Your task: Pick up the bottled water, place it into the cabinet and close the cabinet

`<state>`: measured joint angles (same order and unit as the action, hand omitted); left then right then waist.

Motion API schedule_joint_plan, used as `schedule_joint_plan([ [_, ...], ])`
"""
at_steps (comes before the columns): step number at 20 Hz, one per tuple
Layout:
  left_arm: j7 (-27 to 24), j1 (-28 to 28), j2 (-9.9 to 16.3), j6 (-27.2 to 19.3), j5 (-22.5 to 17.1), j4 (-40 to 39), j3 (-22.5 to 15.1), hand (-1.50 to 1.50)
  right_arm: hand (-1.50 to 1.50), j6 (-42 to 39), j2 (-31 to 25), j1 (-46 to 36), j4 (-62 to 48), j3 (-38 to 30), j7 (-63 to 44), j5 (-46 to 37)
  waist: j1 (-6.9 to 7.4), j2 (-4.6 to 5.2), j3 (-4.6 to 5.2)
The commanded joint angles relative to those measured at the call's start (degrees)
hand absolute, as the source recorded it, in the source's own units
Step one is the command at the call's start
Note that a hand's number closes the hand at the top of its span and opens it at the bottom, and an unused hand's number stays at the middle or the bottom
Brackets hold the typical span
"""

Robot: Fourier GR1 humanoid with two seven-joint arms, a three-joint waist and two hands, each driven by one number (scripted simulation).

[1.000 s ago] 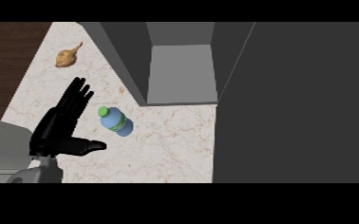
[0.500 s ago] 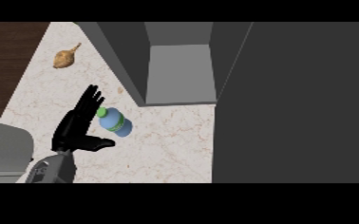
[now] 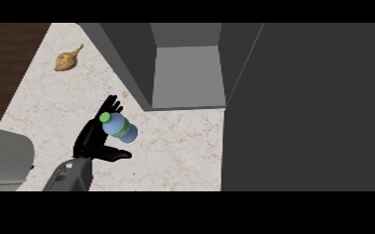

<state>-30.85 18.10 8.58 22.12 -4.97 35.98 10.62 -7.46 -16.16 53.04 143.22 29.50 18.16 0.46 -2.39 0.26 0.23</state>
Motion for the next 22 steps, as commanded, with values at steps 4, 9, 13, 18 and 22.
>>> schedule_joint_plan([
  [4,-12.8,2.5,0.0,1.6,2.9,-12.0,0.2,1.50,-1.50,1.7,-2.4,3.4,5.6,1.7,0.5,-4.3,-0.01,0.04,0.01],
  [9,-17.0,7.2,1.3,-5.3,6.2,-16.1,0.1,1.50,-1.50,1.8,-4.5,3.8,6.2,2.3,2.3,-5.0,-0.77,0.17,0.07],
  [13,-26.3,4.0,-1.2,-12.3,9.6,-16.9,-1.7,1.50,-1.50,3.0,-5.5,4.5,8.4,1.7,0.5,-2.6,0.01,0.19,0.04],
  [18,-33.4,-3.3,-4.8,-19.9,11.5,-14.8,-3.2,1.50,-1.50,5.5,-4.8,4.0,6.1,2.6,2.0,-4.1,1.25,-0.28,-0.09],
  [22,-32.2,-4.1,-6.3,-19.8,11.4,-10.2,-4.3,1.50,-1.50,6.0,-7.2,5.4,8.5,1.6,0.5,-2.4,1.90,-0.48,-0.19],
])
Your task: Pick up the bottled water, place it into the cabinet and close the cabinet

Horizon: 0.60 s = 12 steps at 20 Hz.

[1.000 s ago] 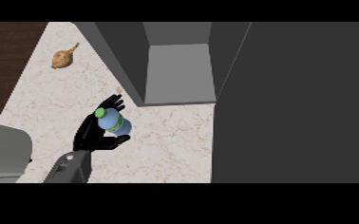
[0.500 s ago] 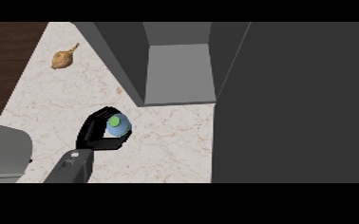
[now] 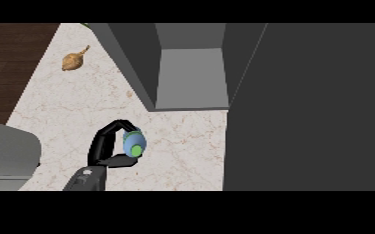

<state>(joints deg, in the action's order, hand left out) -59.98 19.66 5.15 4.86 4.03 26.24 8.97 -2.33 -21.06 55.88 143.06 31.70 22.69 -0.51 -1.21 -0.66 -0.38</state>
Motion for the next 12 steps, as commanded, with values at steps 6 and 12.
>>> schedule_joint_plan([
  [6,5.1,-3.2,-4.6,-1.4,0.6,5.7,-3.8,1.50,-1.50,1.3,-3.7,3.1,7.5,-1.5,-0.5,-0.6,0.71,0.32,0.36],
  [12,14.6,-1.8,-5.1,-3.2,-8.5,14.8,-12.9,1.50,-1.50,2.7,-4.1,3.3,8.3,0.7,-1.5,-0.9,0.72,0.19,0.37],
])
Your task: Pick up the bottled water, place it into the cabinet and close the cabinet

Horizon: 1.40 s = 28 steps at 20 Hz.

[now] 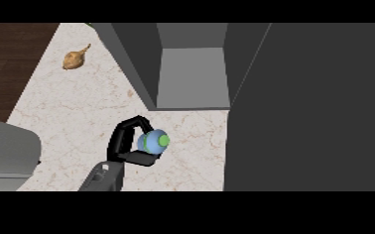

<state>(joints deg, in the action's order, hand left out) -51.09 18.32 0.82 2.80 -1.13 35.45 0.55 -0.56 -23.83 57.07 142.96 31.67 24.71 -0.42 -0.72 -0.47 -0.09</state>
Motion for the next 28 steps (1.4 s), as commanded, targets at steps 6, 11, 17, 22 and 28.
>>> schedule_joint_plan([
  [6,16.3,1.9,-0.8,-11.6,-12.3,13.6,-15.6,1.50,-1.50,1.1,-2.2,1.3,5.4,-0.5,-1.0,0.2,-0.34,0.13,0.09],
  [11,21.1,7.4,-0.8,-21.9,-17.8,16.7,-23.9,1.50,-1.50,0.6,-2.5,1.9,4.4,-2.6,1.8,2.4,-1.05,0.37,0.12],
  [17,26.8,17.4,-0.8,-29.8,-21.9,12.1,-26.0,1.50,-1.50,-0.4,-3.4,1.9,5.3,-5.8,1.9,5.4,-1.35,0.71,0.13],
  [22,29.4,25.2,-0.8,-30.5,-25.5,5.4,-23.9,1.50,-1.50,-1.5,-4.3,4.8,7.1,-6.0,3.1,5.0,-2.08,0.89,0.16],
  [28,32.1,34.9,-0.8,-32.6,-30.3,-2.7,-21.2,1.50,-1.50,-3.1,-3.8,3.5,3.5,-8.5,5.8,6.9,-2.93,1.33,0.13],
])
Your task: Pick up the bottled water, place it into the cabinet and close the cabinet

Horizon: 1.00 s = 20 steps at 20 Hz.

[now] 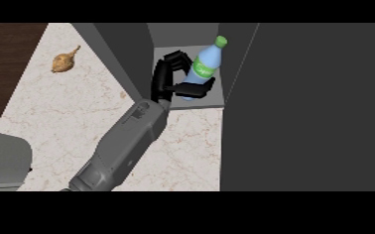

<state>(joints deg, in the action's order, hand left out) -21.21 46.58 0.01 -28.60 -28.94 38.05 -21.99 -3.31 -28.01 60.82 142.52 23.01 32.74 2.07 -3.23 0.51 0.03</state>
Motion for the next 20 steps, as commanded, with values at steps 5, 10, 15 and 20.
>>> schedule_joint_plan([
  [5,-2.2,8.1,0.0,-6.7,1.3,-14.6,3.5,1.50,-1.50,-2.2,-0.7,1.4,3.1,-2.1,-0.1,5.4,-0.20,0.51,-0.02],
  [10,-2.0,11.1,0.4,-17.4,7.4,-22.5,0.2,1.50,-1.50,-2.5,-0.8,3.2,5.9,-1.6,-0.6,4.3,-0.77,0.64,-0.01],
  [15,1.3,18.1,0.0,-18.3,7.8,-28.4,1.2,-1.50,-1.50,-3.8,-0.5,0.2,3.2,-3.4,-0.3,5.7,-1.22,1.02,-0.01],
  [20,-5.4,17.4,2.0,-16.0,6.5,-27.1,4.1,-1.50,-1.50,-5.6,-1.4,2.1,3.6,-5.3,0.9,6.8,-1.18,1.10,0.07],
])
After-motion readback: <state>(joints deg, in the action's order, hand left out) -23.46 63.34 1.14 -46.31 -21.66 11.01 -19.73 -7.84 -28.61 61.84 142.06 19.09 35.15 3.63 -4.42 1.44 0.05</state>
